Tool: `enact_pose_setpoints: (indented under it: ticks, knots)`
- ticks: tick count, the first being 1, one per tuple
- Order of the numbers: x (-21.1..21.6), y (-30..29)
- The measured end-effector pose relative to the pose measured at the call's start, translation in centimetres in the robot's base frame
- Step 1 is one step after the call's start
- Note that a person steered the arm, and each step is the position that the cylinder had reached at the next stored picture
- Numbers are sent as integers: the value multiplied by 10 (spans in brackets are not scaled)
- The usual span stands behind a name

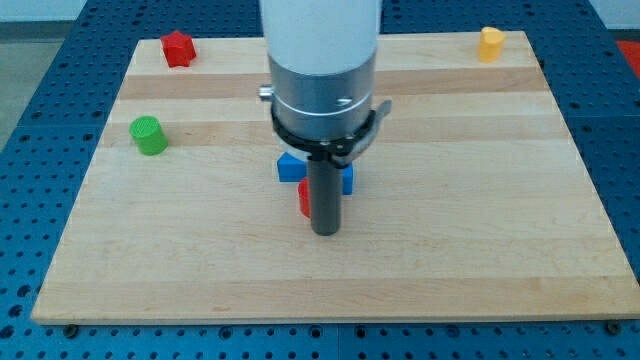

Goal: Move the green circle towards group of blocks

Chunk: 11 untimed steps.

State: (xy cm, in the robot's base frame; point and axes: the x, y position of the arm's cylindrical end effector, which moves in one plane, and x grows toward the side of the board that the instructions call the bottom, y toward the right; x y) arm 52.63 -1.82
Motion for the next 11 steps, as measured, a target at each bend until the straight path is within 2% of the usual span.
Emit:
enact_pose_setpoints:
  ticks: [3, 4, 5, 6, 7, 8, 10, 11]
  knots:
    - [-23, -30]
    - [-2, -44]
    - [3, -116]
    - [-14, -201]
    - [-49, -274]
    - [-65, -287]
    - [-161, -287]
    - [-162, -266]
